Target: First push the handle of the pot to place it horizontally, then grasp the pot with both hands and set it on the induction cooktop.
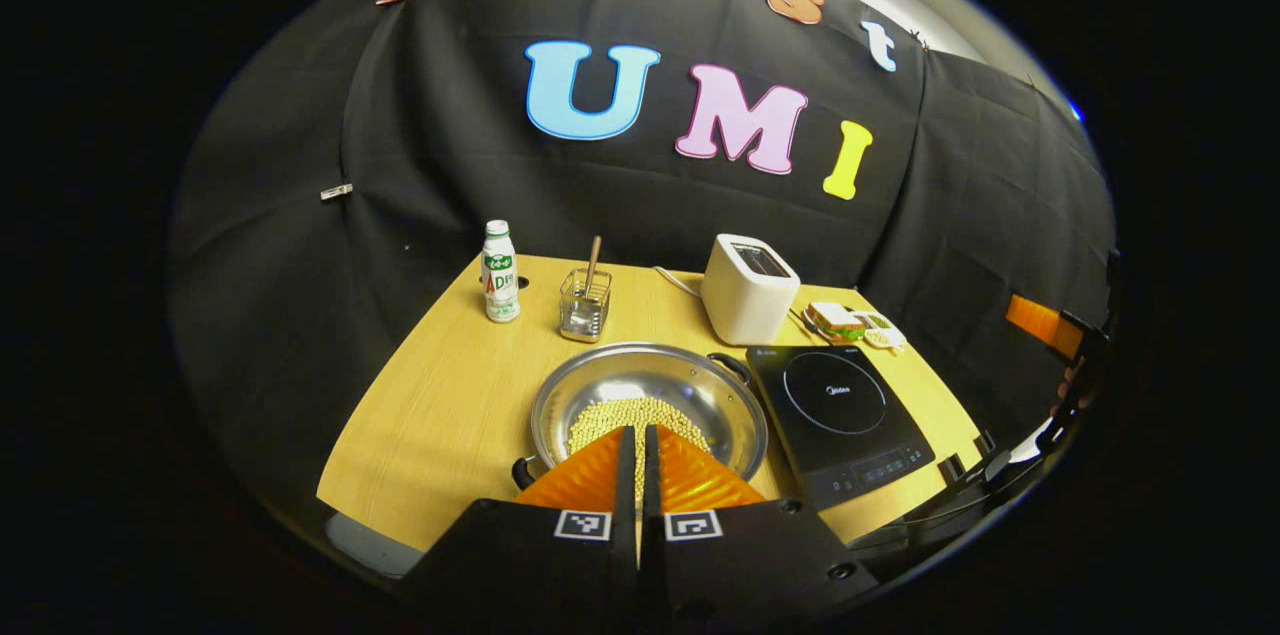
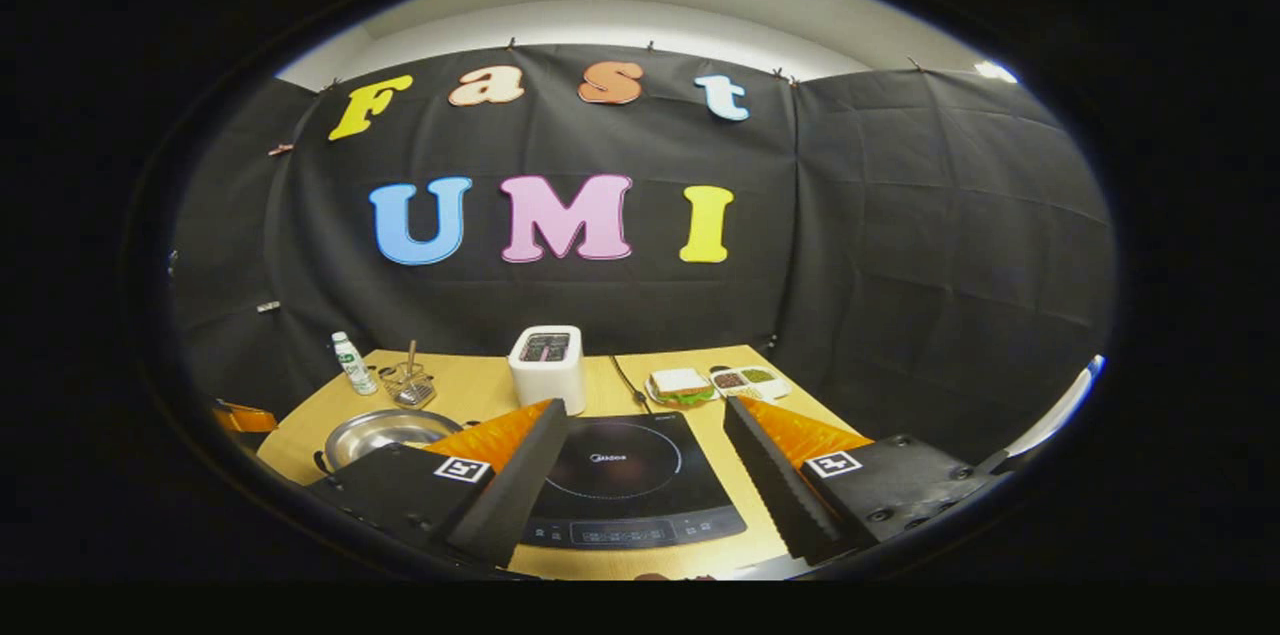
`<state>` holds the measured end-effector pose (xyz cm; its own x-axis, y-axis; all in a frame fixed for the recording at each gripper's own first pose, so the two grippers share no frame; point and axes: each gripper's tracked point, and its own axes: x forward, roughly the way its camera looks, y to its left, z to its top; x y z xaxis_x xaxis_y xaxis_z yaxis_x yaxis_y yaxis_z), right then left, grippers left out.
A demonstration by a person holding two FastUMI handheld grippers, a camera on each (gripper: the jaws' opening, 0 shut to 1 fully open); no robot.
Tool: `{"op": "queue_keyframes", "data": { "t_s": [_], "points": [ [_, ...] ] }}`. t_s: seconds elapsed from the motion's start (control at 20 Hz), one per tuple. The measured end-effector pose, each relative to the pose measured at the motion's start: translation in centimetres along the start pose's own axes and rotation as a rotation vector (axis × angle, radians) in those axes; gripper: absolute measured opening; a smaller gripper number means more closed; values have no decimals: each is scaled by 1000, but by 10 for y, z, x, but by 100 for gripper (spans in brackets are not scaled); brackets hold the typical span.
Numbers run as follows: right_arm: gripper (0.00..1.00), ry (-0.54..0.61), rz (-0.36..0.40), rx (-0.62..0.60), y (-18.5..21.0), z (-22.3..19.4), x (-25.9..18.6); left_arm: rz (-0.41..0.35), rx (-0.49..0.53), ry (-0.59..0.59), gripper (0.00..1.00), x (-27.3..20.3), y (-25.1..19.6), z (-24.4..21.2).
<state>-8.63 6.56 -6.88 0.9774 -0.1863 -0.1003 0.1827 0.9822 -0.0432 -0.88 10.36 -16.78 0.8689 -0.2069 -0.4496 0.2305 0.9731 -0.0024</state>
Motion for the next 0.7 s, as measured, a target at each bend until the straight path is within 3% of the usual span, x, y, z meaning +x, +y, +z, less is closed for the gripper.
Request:
{"op": "queue_keyframes", "data": {
  "t_s": [0.35,0.55,0.7],
  "points": [
    [99,23,41,-3,14,-4,2,-12,-38,119,5,21,17,-54],
    [99,41,26,-2,7,-12,2,-63,-89,202,5,31,17,-85],
    [99,65,14,14,3,-21,2,-70,-61,265,5,40,23,-107]
  ]
}}
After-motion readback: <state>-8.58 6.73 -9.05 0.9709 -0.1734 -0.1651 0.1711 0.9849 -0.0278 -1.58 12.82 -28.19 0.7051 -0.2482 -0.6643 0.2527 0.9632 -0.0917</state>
